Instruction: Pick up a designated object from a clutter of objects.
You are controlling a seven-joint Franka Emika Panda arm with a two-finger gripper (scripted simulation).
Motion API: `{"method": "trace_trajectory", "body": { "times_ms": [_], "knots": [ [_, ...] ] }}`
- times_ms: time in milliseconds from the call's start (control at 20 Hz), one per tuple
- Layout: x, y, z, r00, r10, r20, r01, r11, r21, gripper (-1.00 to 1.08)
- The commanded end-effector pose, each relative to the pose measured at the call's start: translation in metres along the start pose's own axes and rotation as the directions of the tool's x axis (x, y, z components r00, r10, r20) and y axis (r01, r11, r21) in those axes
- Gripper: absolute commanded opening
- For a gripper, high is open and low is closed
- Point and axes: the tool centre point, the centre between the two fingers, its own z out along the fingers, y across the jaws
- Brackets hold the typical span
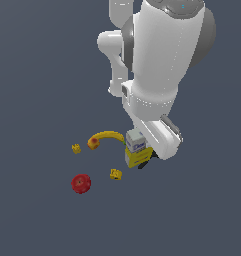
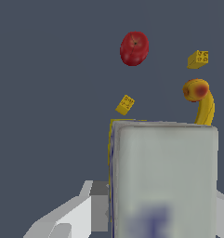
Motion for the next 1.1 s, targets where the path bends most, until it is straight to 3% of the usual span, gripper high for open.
{"method": "trace_trajectory", "body": {
  "times_ms": [0, 450, 1050],
  "knots": [
    [0.021, 0.004, -0.023, 1.000, -0.001, 0.000, 0.001, 1.000, 0.000, -1.00],
    [0.087, 0.015, -0.097, 1.000, -0.001, 0.000, 0.001, 1.000, 0.000, -1.00],
    [0.144, 0.022, -0.158, 1.000, -0.001, -0.001, 0.001, 1.000, -0.001, -1.00]
  ]
}}
